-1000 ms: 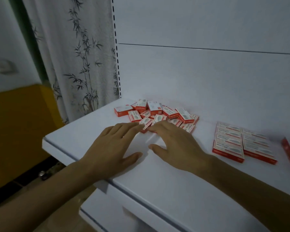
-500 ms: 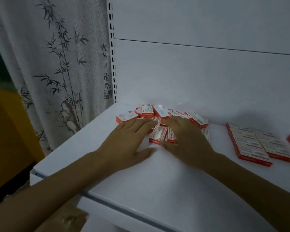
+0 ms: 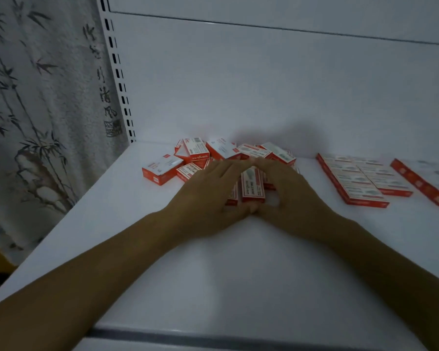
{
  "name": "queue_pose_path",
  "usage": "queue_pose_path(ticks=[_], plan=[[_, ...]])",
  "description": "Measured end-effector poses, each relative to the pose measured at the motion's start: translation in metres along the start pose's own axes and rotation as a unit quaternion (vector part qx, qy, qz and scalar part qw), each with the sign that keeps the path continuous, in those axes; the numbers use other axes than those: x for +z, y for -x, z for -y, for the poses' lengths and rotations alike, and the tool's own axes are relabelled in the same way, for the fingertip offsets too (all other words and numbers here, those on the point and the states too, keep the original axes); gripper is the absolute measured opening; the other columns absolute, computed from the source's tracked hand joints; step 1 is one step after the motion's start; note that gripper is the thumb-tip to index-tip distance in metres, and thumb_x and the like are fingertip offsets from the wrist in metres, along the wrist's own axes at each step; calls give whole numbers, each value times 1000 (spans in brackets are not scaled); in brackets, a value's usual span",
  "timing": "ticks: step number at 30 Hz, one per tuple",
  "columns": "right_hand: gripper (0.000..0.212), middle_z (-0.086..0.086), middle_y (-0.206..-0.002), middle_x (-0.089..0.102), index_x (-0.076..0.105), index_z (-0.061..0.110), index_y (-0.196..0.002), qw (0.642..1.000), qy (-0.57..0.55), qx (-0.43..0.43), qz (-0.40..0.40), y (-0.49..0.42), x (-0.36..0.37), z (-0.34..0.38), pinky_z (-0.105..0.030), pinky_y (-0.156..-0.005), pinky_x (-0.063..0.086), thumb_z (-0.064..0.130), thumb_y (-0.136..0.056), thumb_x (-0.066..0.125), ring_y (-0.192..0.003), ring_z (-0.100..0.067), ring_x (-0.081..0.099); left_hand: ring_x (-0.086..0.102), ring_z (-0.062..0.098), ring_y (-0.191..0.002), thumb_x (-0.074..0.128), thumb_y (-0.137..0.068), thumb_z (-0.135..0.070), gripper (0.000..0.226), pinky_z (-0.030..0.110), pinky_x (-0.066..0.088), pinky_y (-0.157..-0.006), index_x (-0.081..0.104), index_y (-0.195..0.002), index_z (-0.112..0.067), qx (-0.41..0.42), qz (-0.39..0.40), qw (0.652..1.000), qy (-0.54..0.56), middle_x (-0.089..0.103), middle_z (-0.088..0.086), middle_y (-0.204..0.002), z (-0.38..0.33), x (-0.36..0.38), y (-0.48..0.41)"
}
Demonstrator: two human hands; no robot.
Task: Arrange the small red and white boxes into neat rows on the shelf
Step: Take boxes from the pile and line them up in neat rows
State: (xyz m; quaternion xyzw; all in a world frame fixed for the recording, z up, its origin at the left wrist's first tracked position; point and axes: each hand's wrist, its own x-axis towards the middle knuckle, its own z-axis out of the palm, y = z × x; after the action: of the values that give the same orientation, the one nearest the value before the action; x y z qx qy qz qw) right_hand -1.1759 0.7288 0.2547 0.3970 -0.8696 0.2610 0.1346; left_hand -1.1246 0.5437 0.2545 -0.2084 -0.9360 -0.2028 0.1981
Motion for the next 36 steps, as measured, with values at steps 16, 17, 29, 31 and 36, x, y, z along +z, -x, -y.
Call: queue_pose_path(ticks=[16,17,29,31,36], plan=[[72,-2,-120,56,49,21,-127,998,64,-12,26,12,-11,-8,-41,-91,41,65,-70,51,-110,-19,50,36,13,-129,44,-79,-69,78,39,37,-103,34,-140,-23,39,29,999,6,41,-6,-142,-3,5,0],[72,-1,-120,55,49,22,-126,998,61,-9,27,13,-13,-8,-39,-92,41,65,-70,51,-111,-17,49,36,12,-130,44,-78,-71,79,37,36,-104,34,-140,-23,39,30,999,4,41,-6,-142,-4,4,1],[72,6,-108,57,59,26,-116,993,71,-13,95,15,-21,5,-31,-88,38,74,-64,48,-99,-9,46,33,11,-131,35,-75,-75,79,33,29,-105,32,-139,-30,-3,57,998,0,40,-9,-143,-2,-2,2],[68,8,-105,55,60,24,-111,990,87,-24,112,15,-19,6,-31,-85,41,74,-66,45,-97,-9,46,35,12,-130,35,-75,-75,78,33,30,-104,35,-138,-30,2,55,998,-5,41,-8,-142,-3,-2,3],[55,17,-92,48,57,23,-99,998,58,-16,2,18,-22,9,-17,-75,33,65,-65,54,-81,3,43,42,13,-124,37,-74,-76,78,42,41,-100,40,-136,-27,13,37,999,1,47,-6,-136,-9,-5,5]])
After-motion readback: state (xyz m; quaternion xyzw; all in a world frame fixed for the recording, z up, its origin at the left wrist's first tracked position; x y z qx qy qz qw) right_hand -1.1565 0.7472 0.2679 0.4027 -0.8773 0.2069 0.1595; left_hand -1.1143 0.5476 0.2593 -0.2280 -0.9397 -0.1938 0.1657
